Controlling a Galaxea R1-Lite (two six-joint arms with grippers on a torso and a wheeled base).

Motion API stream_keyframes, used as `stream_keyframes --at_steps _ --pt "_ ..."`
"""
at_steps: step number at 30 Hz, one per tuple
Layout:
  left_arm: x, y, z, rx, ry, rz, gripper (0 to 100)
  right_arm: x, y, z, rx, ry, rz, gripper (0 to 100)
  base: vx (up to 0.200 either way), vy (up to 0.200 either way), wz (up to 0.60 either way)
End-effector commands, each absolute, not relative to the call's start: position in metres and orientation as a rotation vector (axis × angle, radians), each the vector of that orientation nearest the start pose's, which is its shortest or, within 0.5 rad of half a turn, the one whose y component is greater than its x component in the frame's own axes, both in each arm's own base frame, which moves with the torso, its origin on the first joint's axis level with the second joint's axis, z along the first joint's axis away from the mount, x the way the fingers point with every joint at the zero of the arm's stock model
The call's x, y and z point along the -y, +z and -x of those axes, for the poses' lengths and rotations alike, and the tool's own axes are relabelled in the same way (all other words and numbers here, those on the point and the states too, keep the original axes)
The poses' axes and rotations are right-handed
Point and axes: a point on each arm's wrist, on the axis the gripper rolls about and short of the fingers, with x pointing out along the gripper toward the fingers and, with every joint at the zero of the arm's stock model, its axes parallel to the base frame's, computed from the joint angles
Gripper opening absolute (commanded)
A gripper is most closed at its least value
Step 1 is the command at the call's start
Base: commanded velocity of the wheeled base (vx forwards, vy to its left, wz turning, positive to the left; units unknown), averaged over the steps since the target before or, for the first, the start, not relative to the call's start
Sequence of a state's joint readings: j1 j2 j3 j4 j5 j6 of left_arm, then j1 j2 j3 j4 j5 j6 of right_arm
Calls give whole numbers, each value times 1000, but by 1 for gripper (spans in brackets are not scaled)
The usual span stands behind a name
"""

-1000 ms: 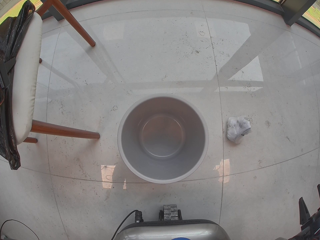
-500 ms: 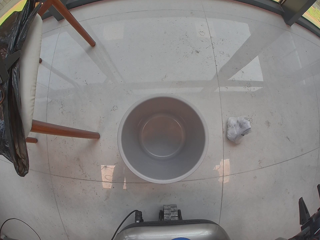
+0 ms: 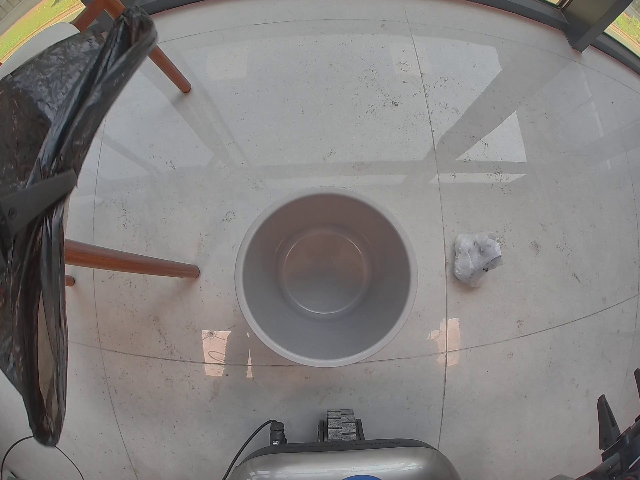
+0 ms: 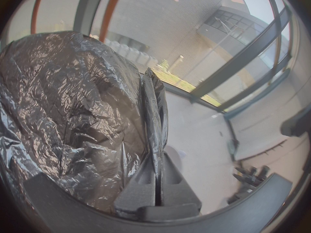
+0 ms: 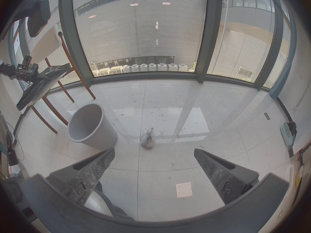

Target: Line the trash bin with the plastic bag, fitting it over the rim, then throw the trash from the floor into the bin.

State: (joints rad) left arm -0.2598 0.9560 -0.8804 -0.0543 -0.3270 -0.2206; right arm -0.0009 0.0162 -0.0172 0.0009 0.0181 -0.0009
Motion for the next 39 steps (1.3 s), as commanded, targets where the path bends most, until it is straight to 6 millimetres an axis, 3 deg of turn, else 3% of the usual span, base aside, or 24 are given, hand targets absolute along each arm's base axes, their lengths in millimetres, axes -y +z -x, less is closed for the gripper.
stream_keyframes --at_steps 1,14,21,28,39 --pt "34 301 -70 -107 -766 222 0 0 75 23 0 18 -3 100 0 0 0" --pt "52 303 -91 -168 -1202 208 0 0 76 23 3 8 -11 100 0 0 0" --pt "76 294 -108 -274 -1416 218 0 0 76 23 3 5 -9 100 0 0 0" --pt "114 280 -120 -393 -1573 211 0 0 76 23 1 11 -8 100 0 0 0" --pt "152 266 -116 -473 -1712 181 0 0 75 23 0 14 -2 100 0 0 0"
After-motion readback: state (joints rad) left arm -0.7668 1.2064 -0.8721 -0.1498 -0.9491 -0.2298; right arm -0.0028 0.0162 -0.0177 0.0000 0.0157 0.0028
